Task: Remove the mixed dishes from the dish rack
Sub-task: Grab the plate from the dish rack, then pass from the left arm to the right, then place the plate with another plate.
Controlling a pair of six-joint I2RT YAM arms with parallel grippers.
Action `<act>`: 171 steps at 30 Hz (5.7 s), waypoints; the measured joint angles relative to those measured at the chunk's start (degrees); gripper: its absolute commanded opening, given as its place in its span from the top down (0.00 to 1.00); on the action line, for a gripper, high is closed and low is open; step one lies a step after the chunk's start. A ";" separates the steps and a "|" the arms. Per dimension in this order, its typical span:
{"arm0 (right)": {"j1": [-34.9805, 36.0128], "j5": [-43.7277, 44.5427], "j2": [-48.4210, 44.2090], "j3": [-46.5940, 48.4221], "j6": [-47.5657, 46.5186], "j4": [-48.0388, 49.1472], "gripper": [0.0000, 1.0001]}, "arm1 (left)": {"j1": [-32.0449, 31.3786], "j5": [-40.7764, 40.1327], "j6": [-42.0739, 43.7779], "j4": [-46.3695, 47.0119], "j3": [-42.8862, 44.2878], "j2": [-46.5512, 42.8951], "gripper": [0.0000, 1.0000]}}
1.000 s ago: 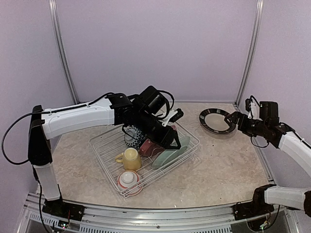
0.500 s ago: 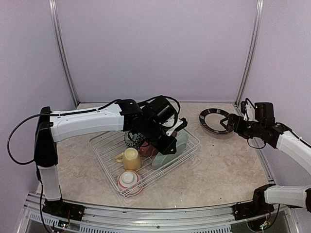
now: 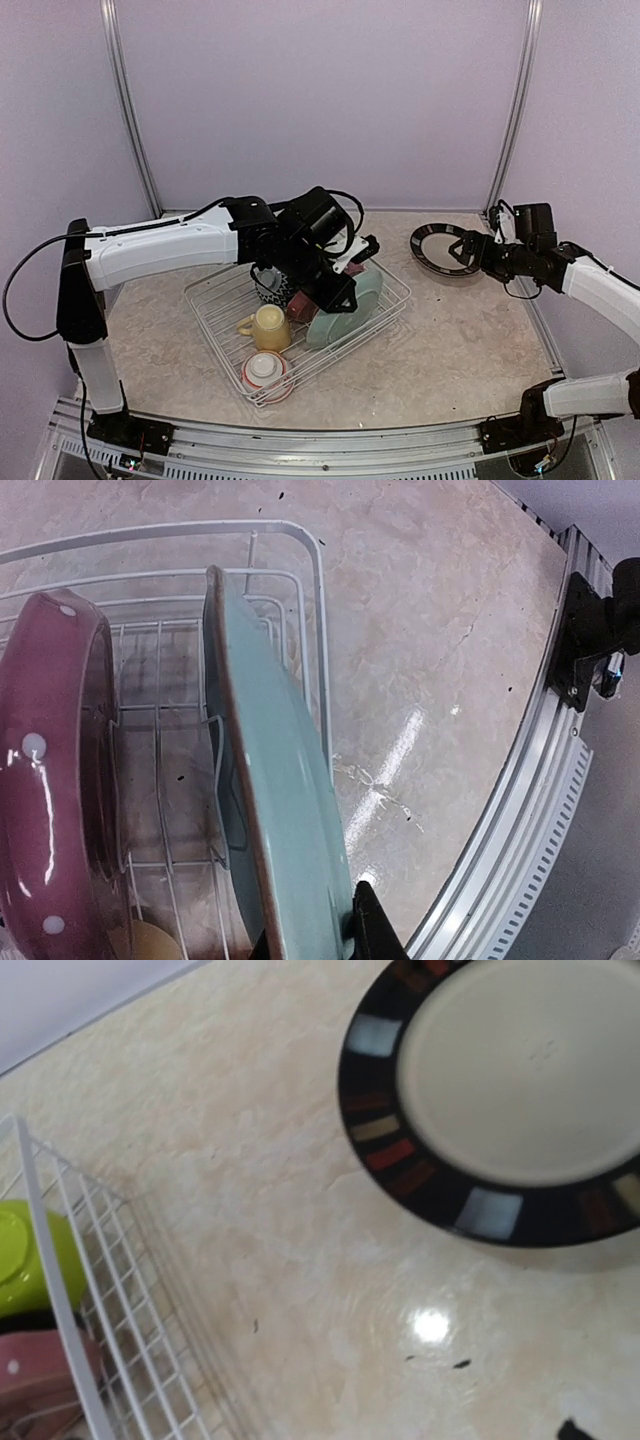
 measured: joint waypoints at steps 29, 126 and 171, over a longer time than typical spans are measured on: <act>5.03 -1.03 5.75 10.23 2.23 -1.77 0.00 | -4.59 -15.78 24.22 16.00 -7.10 -24.76 1.00; -2.91 -6.05 20.68 8.90 33.51 31.19 1.00 | 13.20 -9.86 17.70 22.82 -16.52 -40.41 0.01; -19.82 -16.04 46.95 16.02 25.31 33.40 0.78 | 17.97 -6.23 11.78 23.06 -20.85 -36.70 0.01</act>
